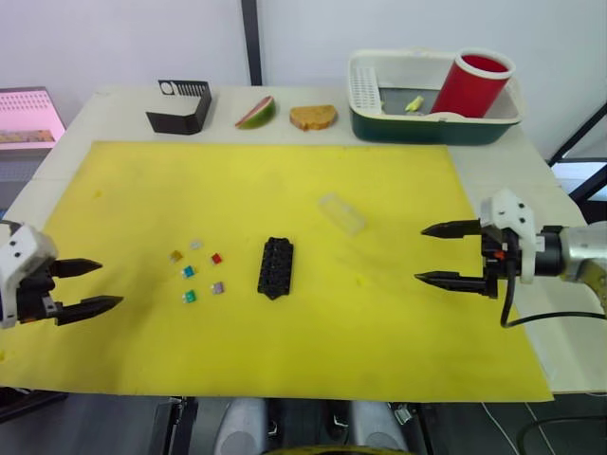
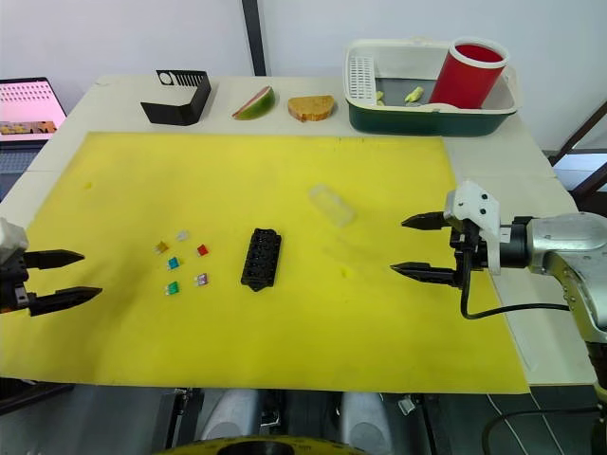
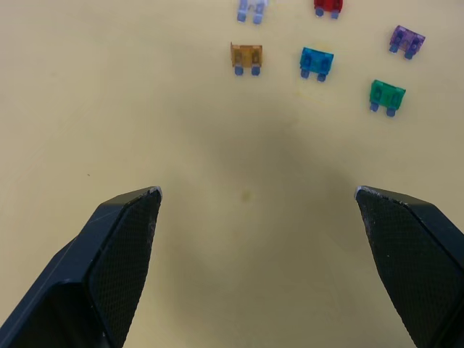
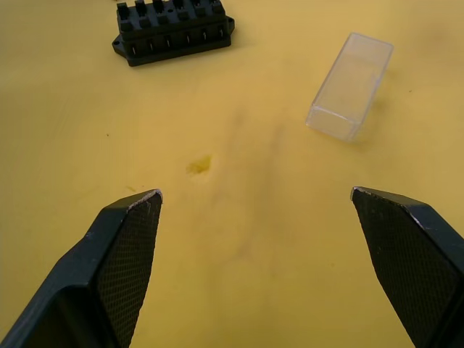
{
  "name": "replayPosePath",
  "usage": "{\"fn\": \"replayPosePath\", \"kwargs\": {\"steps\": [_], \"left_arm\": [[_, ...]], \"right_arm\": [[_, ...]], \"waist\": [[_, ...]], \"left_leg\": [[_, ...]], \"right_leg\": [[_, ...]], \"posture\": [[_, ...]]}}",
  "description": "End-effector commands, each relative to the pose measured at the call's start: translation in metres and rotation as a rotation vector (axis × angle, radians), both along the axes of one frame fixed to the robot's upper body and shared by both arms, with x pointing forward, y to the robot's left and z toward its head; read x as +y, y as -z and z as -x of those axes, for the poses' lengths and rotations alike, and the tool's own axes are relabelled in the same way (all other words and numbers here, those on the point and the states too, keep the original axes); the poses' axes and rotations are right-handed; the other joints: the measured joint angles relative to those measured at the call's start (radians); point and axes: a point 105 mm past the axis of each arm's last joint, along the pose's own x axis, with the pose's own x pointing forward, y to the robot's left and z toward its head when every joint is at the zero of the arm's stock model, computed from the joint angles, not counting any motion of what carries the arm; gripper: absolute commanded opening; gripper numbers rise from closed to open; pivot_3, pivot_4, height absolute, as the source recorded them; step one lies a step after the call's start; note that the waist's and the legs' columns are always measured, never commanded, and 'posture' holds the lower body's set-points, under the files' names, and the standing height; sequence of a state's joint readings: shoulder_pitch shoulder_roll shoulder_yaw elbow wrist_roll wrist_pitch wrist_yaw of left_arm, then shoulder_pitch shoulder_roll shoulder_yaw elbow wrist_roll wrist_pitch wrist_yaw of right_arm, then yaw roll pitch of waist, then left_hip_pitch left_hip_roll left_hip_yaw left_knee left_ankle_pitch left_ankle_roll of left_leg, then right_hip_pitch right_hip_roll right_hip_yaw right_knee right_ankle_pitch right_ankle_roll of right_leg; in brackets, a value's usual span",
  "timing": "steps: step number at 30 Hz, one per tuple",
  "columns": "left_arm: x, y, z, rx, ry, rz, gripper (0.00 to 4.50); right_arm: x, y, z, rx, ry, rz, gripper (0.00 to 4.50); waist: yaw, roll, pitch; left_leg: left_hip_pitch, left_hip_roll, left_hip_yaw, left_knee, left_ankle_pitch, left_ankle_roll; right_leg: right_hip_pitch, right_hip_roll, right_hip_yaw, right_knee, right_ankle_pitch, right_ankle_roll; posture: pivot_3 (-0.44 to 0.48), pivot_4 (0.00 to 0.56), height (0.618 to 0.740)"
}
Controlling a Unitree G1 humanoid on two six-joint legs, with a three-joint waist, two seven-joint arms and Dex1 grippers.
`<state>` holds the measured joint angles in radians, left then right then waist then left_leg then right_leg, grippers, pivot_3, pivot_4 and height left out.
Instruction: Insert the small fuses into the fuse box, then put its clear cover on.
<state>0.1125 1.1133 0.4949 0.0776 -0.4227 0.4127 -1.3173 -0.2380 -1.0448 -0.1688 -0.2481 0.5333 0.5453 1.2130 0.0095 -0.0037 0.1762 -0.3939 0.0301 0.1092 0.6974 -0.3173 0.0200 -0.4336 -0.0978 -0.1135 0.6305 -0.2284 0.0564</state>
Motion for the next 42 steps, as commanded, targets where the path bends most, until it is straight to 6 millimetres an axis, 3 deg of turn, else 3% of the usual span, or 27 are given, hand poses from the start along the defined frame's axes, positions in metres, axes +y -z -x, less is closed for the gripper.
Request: {"fn": "replayPosePath", "kwargs": {"steps": [1, 12, 17, 23, 26, 30, 42], "left_arm": [[-0.004, -0.010, -0.003, -0.019, 0.017, -0.013, 4.50], [-0.006, -0.010, -0.012, -0.008, 0.029, 0.011, 4.50], [-0.006, -0.013, -0.023, 0.002, 0.027, 0.060, 4.50], [-0.018, -0.015, -0.051, 0.057, 0.000, 0.276, 4.50], [-0.029, -0.010, -0.058, 0.139, 0.004, 0.385, 4.50], [-0.039, -0.012, -0.066, 0.203, 0.021, 0.465, 3.22], [-0.051, 0.011, -0.086, 0.435, -0.109, 0.639, 3.22]], "right_arm": [[0.007, -0.011, 0.000, -0.047, -0.025, -0.007, 4.42], [0.017, -0.010, -0.002, -0.071, -0.011, -0.039, 4.42], [0.031, -0.012, -0.001, -0.095, -0.012, -0.072, 4.42], [0.084, -0.025, -0.005, -0.124, -0.149, -0.180, 4.42], [0.100, -0.028, -0.008, -0.161, -0.183, -0.190, 4.42], [0.112, -0.033, -0.008, -0.188, -0.195, -0.225, 4.50], [0.124, -0.036, 0.006, -0.194, -0.190, -0.242, 4.50]], "waist": [[0.000, 0.000, 0.000], [0.002, 0.000, 0.000], [0.001, -0.001, 0.000], [-0.004, -0.001, 0.000], [-0.005, -0.001, 0.000], [-0.001, -0.003, -0.001], [-0.002, -0.004, -0.001]], "left_leg": [[0.000, 0.000, 0.000, 0.000, 0.000, 0.000], [0.000, 0.000, 0.000, 0.000, 0.002, -0.003], [0.000, 0.000, 0.001, 0.000, 0.002, -0.003], [0.000, 0.000, 0.001, 0.001, 0.002, -0.003], [0.000, 0.000, 0.001, 0.001, 0.003, -0.005], [-0.001, -0.001, 0.001, 0.001, 0.003, -0.005], [-0.001, -0.001, 0.001, 0.002, 0.004, -0.005]], "right_leg": [[0.000, 0.000, 0.000, 0.000, 0.000, 0.000], [0.000, 0.000, 0.000, 0.000, 0.000, 0.000], [0.000, 0.001, -0.001, 0.000, 0.000, 0.000], [0.000, 0.003, 0.000, 0.002, 0.000, 0.000], [0.000, 0.004, 0.000, 0.003, 0.000, 0.001], [-0.001, 0.004, 0.000, 0.003, 0.000, 0.001], [0.000, 0.005, 0.000, 0.004, 0.000, 0.001]], "posture": [[0.000, 0.150, 0.740], [0.000, 0.150, 0.740], [0.000, 0.150, 0.740], [0.000, 0.150, 0.740], [0.000, 0.150, 0.740], [0.000, 0.150, 0.740], [0.000, 0.150, 0.740]]}}
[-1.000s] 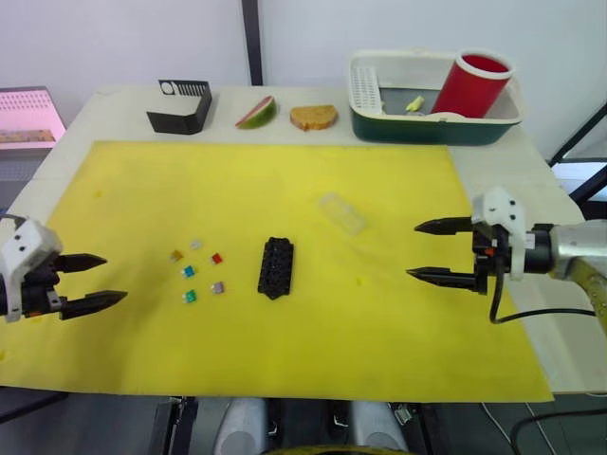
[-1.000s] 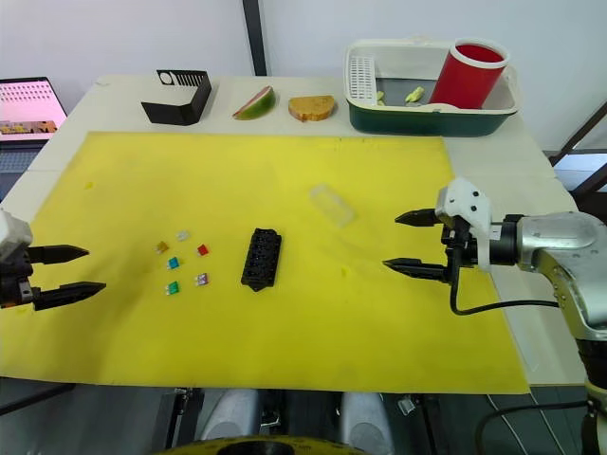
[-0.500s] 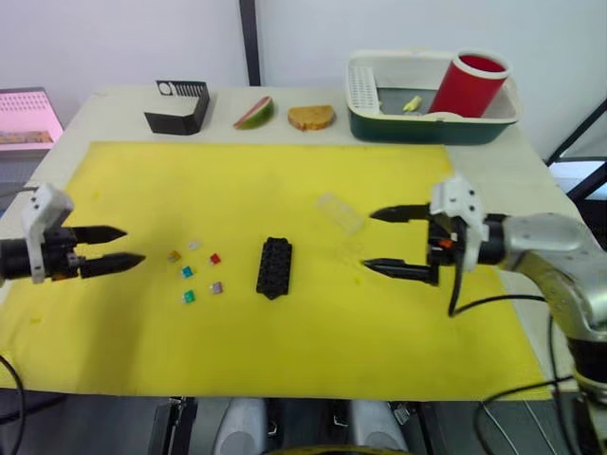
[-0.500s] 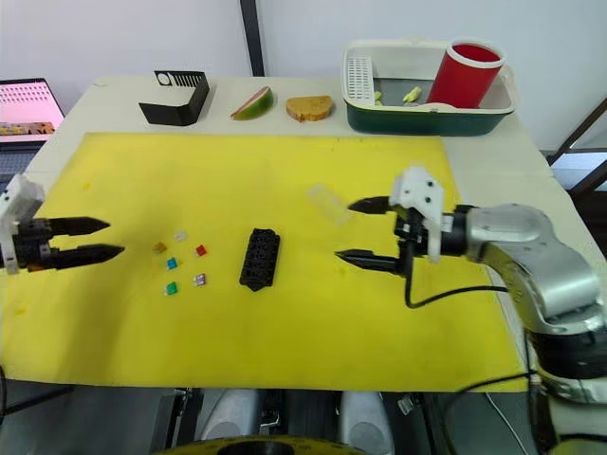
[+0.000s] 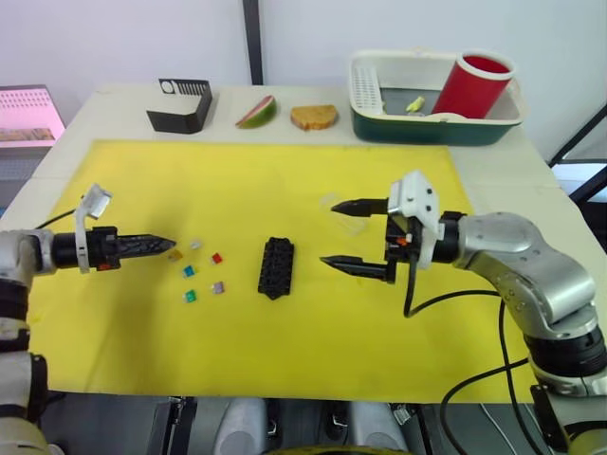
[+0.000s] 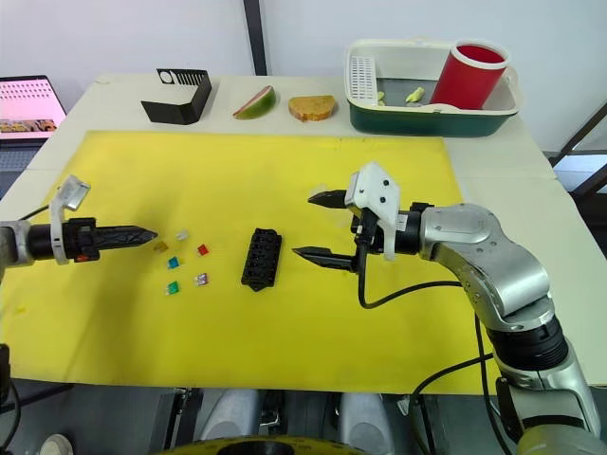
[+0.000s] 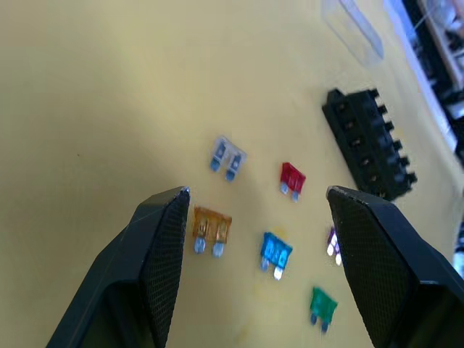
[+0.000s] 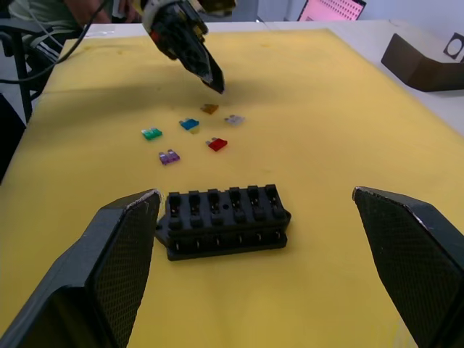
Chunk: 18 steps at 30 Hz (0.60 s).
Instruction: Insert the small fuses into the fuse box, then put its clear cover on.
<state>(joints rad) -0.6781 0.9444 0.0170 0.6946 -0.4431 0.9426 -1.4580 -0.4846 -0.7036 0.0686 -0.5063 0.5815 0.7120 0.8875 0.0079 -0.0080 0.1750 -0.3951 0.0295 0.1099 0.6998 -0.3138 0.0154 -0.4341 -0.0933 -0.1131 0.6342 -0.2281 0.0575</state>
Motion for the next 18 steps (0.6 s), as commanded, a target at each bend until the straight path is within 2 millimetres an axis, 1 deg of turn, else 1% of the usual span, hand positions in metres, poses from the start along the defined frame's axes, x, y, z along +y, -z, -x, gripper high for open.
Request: {"fn": "replayPosePath", "kwargs": {"steps": [1, 10, 15, 18], "left_arm": [[0.002, 0.001, -0.003, 0.025, -0.026, 0.009, 3.22], [0.001, 0.014, -0.006, 0.058, -0.023, -0.006, 3.22], [0.002, 0.019, 0.001, 0.096, -0.006, -0.003, 3.22], [0.007, 0.024, 0.011, 0.133, -0.002, 0.001, 3.22]], "right_arm": [[0.002, -0.012, 0.007, -0.046, -0.010, -0.010, 4.50], [0.000, -0.015, 0.007, -0.047, 0.005, -0.007, 4.50], [0.002, -0.014, 0.007, -0.046, 0.004, -0.007, 4.50], [0.002, -0.013, 0.008, -0.040, -0.001, -0.002, 4.50]], "waist": [[-0.001, 0.000, 0.000], [-0.003, 0.000, 0.000], [-0.003, 0.000, 0.000], [-0.006, 0.000, 0.000]], "left_leg": [[0.000, 0.000, 0.000, 0.000, 0.000, 0.000], [0.000, 0.000, 0.000, 0.000, 0.000, 0.000], [0.000, 0.000, 0.000, 0.000, 0.000, 0.000], [0.000, 0.000, 0.000, 0.000, 0.000, 0.000]], "right_leg": [[0.000, 0.000, 0.000, 0.000, 0.000, 0.000], [0.000, 0.000, 0.000, 0.000, 0.000, 0.000], [0.000, 0.000, 0.000, 0.000, 0.000, 0.000], [0.000, 0.000, 0.001, 0.000, 0.000, 0.000]], "posture": [[0.000, 0.150, 0.740], [0.000, 0.150, 0.740], [0.000, 0.150, 0.740], [0.000, 0.150, 0.740]]}}
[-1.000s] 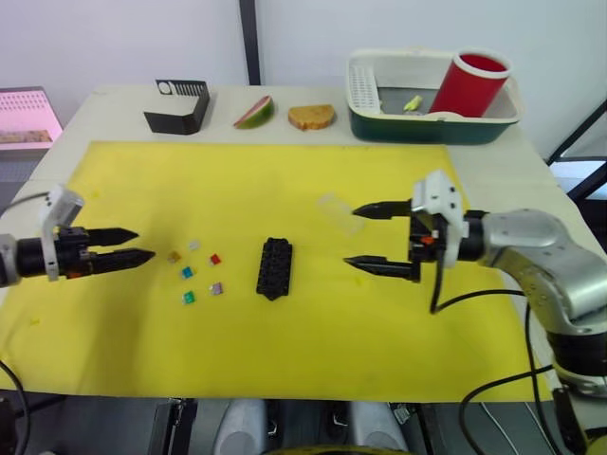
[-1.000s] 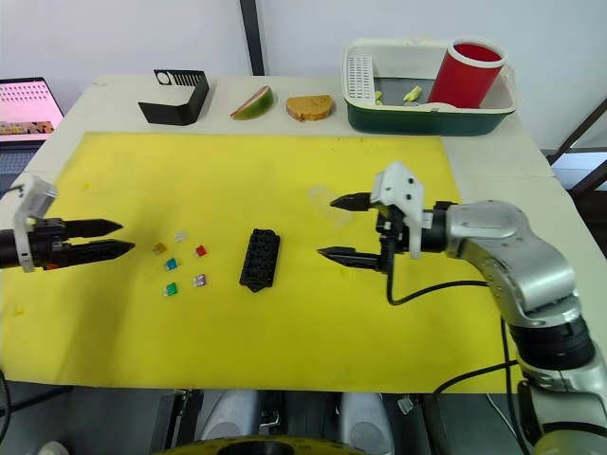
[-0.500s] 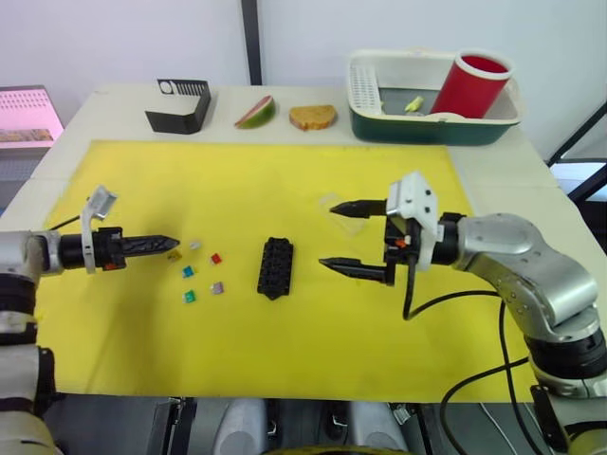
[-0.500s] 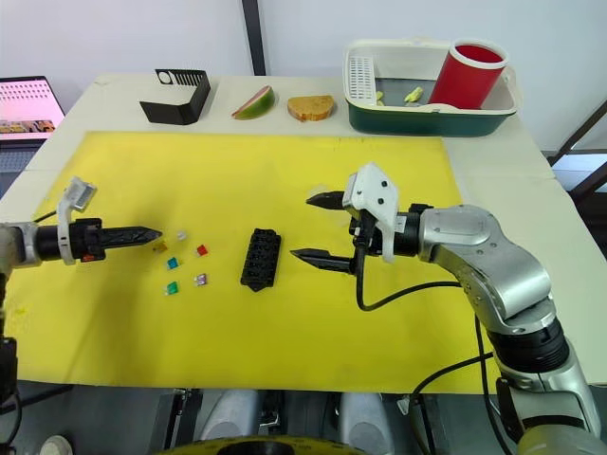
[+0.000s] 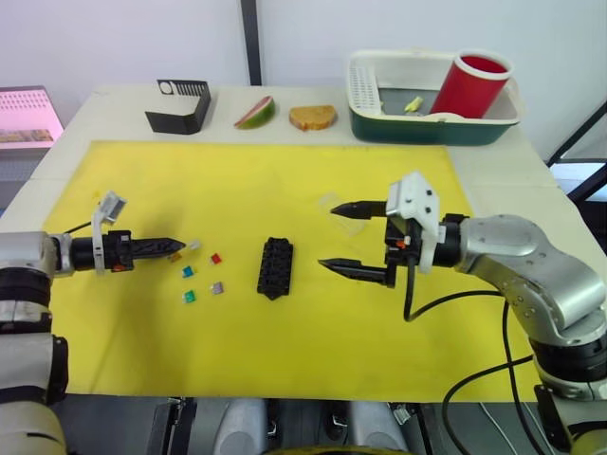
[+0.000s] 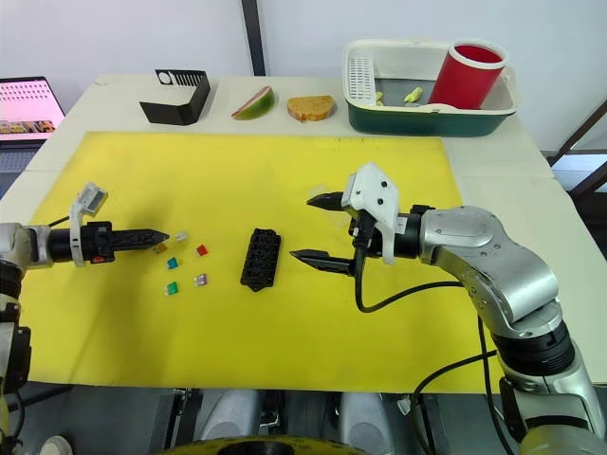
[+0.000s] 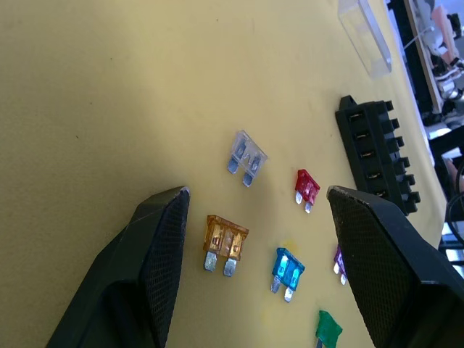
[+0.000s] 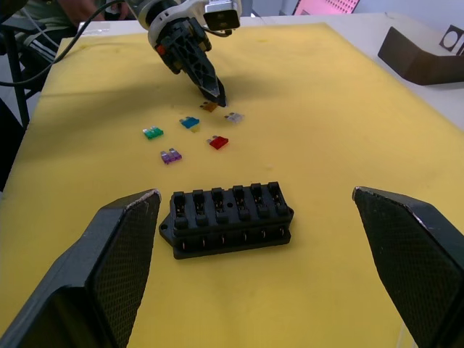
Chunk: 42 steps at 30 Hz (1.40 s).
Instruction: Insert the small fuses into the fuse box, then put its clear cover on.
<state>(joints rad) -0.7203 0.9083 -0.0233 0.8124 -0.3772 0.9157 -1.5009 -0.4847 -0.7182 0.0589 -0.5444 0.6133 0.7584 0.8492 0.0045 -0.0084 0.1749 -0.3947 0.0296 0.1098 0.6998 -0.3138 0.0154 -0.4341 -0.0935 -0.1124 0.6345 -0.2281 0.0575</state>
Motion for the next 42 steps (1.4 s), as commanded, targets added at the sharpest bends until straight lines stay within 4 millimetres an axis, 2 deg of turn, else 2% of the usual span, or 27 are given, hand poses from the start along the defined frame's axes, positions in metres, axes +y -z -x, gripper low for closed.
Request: {"fn": "replayPosePath", "kwargs": {"steps": [1, 11, 14, 15, 29, 31, 42], "left_arm": [[0.008, 0.010, 0.015, 0.071, -0.001, -0.014, 3.22], [0.009, 0.018, 0.022, 0.092, -0.009, -0.008, 3.22], [0.010, 0.020, 0.021, 0.089, -0.031, 0.006, 2.37], [0.010, 0.020, 0.021, 0.087, -0.036, 0.006, 1.94], [0.021, 0.026, 0.023, 0.082, -0.120, 0.022, 1.94], [0.022, 0.027, 0.023, 0.083, -0.126, 0.023, 1.39], [0.024, 0.029, 0.023, 0.082, -0.139, 0.022, 1.39]], "right_arm": [[0.001, -0.011, 0.004, -0.046, -0.020, -0.006, 4.50], [0.005, -0.011, 0.004, -0.042, -0.044, -0.003, 4.50], [0.005, -0.011, 0.004, -0.042, -0.049, 0.003, 4.50], [0.004, -0.011, 0.004, -0.042, -0.050, 0.007, 4.50], [0.004, -0.012, 0.003, -0.045, -0.070, 0.020, 4.50], [0.005, -0.011, 0.003, -0.045, -0.075, 0.023, 4.50], [0.009, -0.010, 0.004, -0.038, -0.087, 0.024, 4.50]], "waist": [[-0.007, 0.000, 0.000], [-0.020, 0.000, 0.000], [-0.020, 0.000, 0.000], [-0.020, 0.000, 0.000], [-0.021, 0.000, 0.000], [-0.021, 0.000, 0.000], [-0.021, 0.000, 0.000]], "left_leg": [[0.000, 0.000, 0.000, 0.000, 0.000, 0.000], [0.001, 0.000, 0.001, 0.000, 0.000, 0.000], [0.001, 0.000, 0.001, 0.000, 0.000, 0.000], [0.001, 0.000, 0.001, 0.000, 0.000, 0.000], [0.002, 0.000, 0.001, 0.000, 0.000, 0.000], [0.002, 0.000, 0.001, 0.000, 0.000, 0.000], [0.002, 0.000, 0.001, 0.000, 0.000, 0.000]], "right_leg": [[0.000, 0.000, 0.000, 0.000, 0.000, 0.000], [0.000, -0.001, 0.001, 0.000, 0.000, 0.000], [0.000, -0.001, 0.001, 0.000, 0.000, 0.000], [0.000, -0.001, 0.001, 0.000, 0.000, 0.000], [0.000, -0.001, 0.001, 0.001, 0.000, 0.000], [0.000, -0.001, 0.001, 0.001, 0.000, 0.000], [0.000, -0.001, 0.001, 0.002, 0.000, 0.000]], "posture": [[0.000, 0.150, 0.740], [0.000, 0.150, 0.740], [0.000, 0.150, 0.740], [0.000, 0.150, 0.740], [0.000, 0.150, 0.740], [0.000, 0.150, 0.740], [0.000, 0.150, 0.740]]}}
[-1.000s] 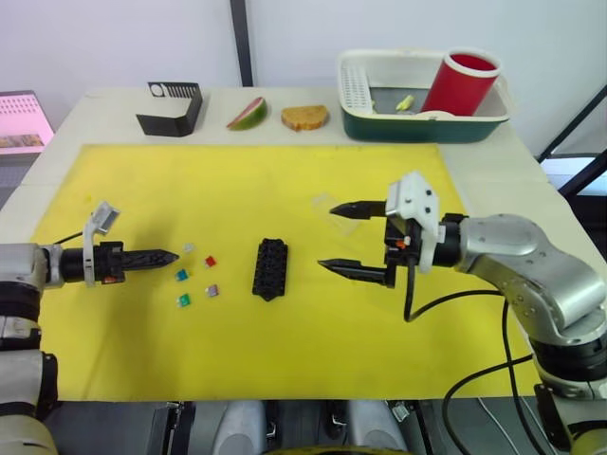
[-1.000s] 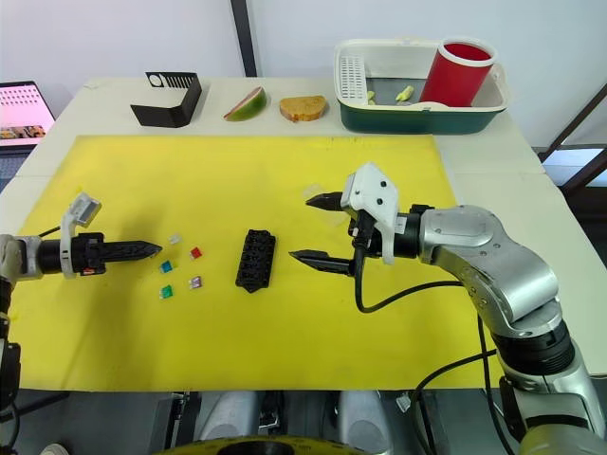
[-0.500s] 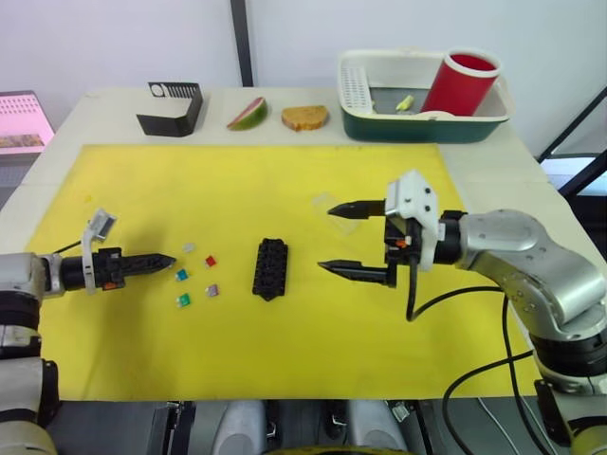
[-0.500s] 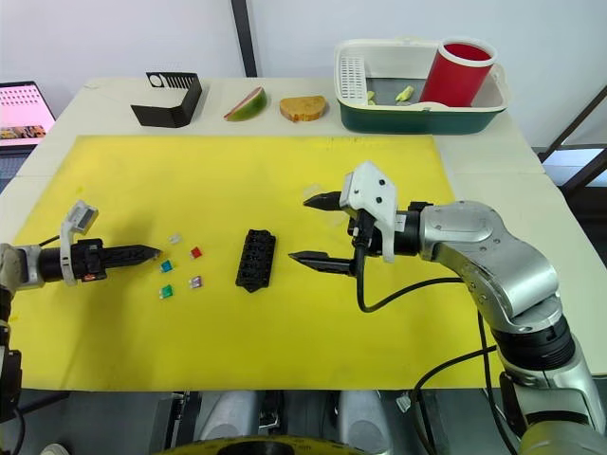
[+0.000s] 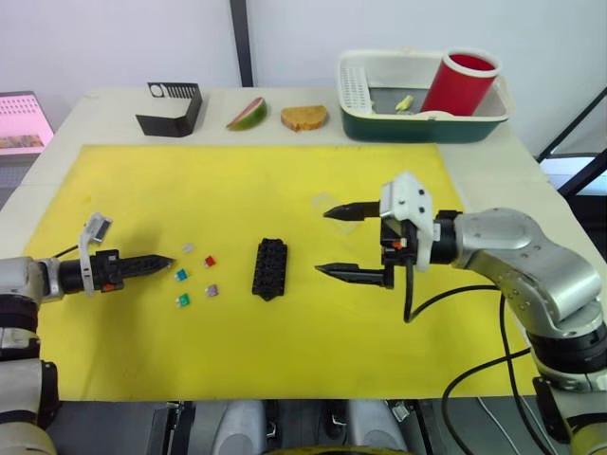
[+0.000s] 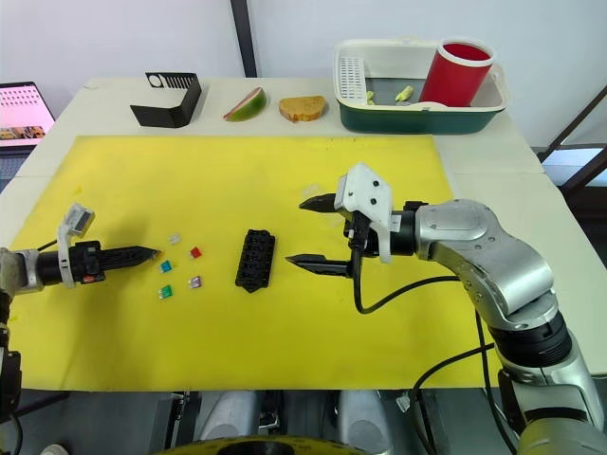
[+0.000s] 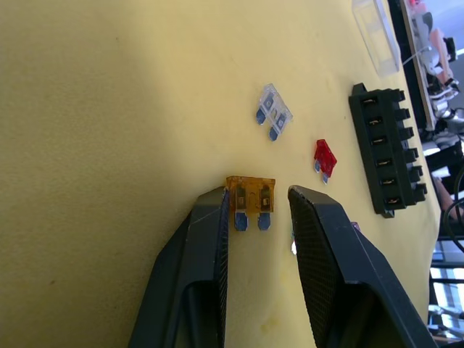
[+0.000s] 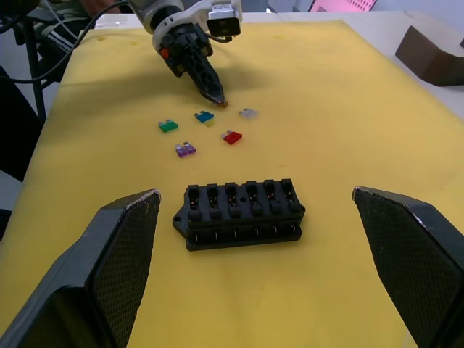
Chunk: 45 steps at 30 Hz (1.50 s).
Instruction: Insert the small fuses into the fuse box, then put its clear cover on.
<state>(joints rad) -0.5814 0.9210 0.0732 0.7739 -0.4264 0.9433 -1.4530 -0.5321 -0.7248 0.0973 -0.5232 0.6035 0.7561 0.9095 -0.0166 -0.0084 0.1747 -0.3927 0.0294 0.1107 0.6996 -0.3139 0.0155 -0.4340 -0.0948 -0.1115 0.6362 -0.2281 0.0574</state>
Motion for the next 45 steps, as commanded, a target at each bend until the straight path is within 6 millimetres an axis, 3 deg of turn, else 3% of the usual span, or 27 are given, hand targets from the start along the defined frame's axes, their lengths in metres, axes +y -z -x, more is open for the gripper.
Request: {"fn": "replayPosePath", "kwargs": {"steps": [1, 2, 13, 17, 27, 33, 41, 45], "left_arm": [[0.008, 0.011, 0.005, 0.039, -0.042, -0.019, 1.13], [0.008, 0.011, 0.005, 0.038, -0.044, -0.022, 0.86], [0.008, 0.014, 0.006, 0.035, -0.051, -0.023, 0.86], [0.007, 0.014, 0.006, 0.029, -0.051, -0.017, 0.02], [0.004, 0.004, 0.006, 0.000, -0.042, 0.006, 0.02], [0.006, -0.015, 0.004, -0.035, -0.074, 0.050, 0.02], [-0.006, -0.052, 0.007, -0.145, -0.037, 0.092, 0.02], [-0.031, -0.091, 0.007, -0.261, 0.052, 0.132, 0.02]], "right_arm": [[0.002, -0.009, 0.002, -0.041, -0.016, -0.013, 4.50], [0.002, -0.009, 0.002, -0.041, -0.015, -0.013, 4.50], [0.004, -0.009, 0.002, -0.038, -0.018, -0.017, 4.50], [0.003, -0.009, 0.002, -0.039, -0.019, -0.016, 4.50], [0.004, -0.009, 0.002, -0.036, -0.021, -0.015, 4.50], [0.005, -0.008, 0.003, -0.033, -0.023, -0.016, 4.50], [0.003, -0.005, 0.005, -0.013, -0.021, -0.030, 4.50], [0.001, -0.009, 0.003, 0.055, 0.007, -0.099, 4.50]], "waist": [[0.000, 0.000, 0.000], [0.000, 0.000, 0.000], [-0.001, 0.000, 0.000], [0.000, 0.000, 0.000], [0.001, 0.000, 0.000], [0.002, 0.000, 0.000], [0.005, 0.000, 0.000], [0.006, -0.002, 0.000]], "left_leg": [[0.000, 0.000, 0.000, 0.000, 0.000, 0.000], [0.000, 0.000, 0.000, 0.000, 0.000, 0.000], [0.000, 0.000, 0.000, 0.000, 0.000, 0.000], [0.000, 0.000, 0.000, 0.000, 0.000, 0.000], [0.000, 0.000, 0.000, 0.000, 0.000, 0.000], [0.000, 0.000, 0.000, 0.000, 0.000, 0.000], [0.000, 0.000, 0.000, 0.000, 0.000, 0.000], [-0.001, -0.001, 0.000, 0.000, 0.000, 0.000]], "right_leg": [[0.000, 0.000, 0.000, 0.000, 0.000, 0.000], [0.000, 0.000, 0.000, 0.000, 0.000, 0.000], [0.000, 0.000, 0.000, 0.000, 0.000, 0.000], [0.000, 0.000, 0.000, 0.000, 0.000, 0.000], [0.000, -0.001, 0.000, 0.000, 0.000, 0.000], [0.000, -0.001, 0.000, 0.000, 0.000, 0.000], [0.000, -0.002, 0.000, 0.000, 0.000, 0.000], [0.000, -0.002, 0.000, 0.000, 0.000, 0.000]], "posture": [[0.000, 0.150, 0.740], [0.000, 0.150, 0.740], [0.000, 0.150, 0.740], [0.000, 0.150, 0.740], [0.000, 0.150, 0.740], [0.000, 0.150, 0.740], [0.000, 0.150, 0.740], [0.000, 0.150, 0.740]]}}
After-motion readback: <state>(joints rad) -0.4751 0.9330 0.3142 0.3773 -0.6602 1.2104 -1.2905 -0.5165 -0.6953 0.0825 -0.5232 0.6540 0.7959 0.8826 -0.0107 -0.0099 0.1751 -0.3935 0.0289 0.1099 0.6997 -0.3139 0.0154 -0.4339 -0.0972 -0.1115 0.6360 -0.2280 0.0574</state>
